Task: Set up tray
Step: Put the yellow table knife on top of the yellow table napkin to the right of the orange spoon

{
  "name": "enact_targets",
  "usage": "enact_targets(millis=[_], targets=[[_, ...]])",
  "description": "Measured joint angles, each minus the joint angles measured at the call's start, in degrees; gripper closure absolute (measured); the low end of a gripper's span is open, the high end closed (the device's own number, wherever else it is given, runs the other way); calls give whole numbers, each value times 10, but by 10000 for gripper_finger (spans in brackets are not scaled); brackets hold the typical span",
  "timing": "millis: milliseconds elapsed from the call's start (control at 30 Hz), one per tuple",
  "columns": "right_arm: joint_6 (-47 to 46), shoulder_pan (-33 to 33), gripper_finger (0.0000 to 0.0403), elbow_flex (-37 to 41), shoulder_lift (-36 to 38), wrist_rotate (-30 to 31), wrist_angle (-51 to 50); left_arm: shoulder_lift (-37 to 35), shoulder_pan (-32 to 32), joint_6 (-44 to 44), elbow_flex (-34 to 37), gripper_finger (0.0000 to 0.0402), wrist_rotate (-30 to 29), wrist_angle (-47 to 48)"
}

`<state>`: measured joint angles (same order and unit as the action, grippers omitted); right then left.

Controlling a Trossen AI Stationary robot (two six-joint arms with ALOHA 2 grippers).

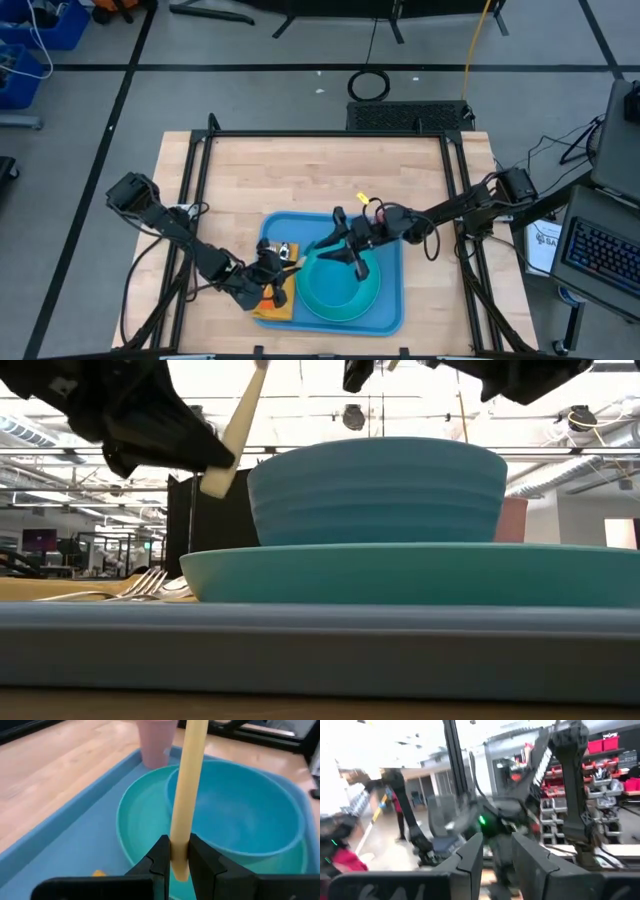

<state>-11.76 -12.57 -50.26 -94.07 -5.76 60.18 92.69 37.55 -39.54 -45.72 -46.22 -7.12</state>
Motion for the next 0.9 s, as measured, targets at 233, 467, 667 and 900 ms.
enact_targets(millis=[233, 467, 667, 900], targets=[[-41, 22, 312, 0, 3, 28, -8, 0, -1, -10, 4, 354, -10, -11], [-39, 23, 312, 0, 3, 39, -12, 0, -1, -6, 4, 354, -6, -10], [-21, 22, 312, 0, 3, 42, -10, 0, 6, -12, 4, 354, -34, 0], [48, 4, 312, 0, 2, 47, 25, 0, 17, -8, 4, 354, -55, 0]])
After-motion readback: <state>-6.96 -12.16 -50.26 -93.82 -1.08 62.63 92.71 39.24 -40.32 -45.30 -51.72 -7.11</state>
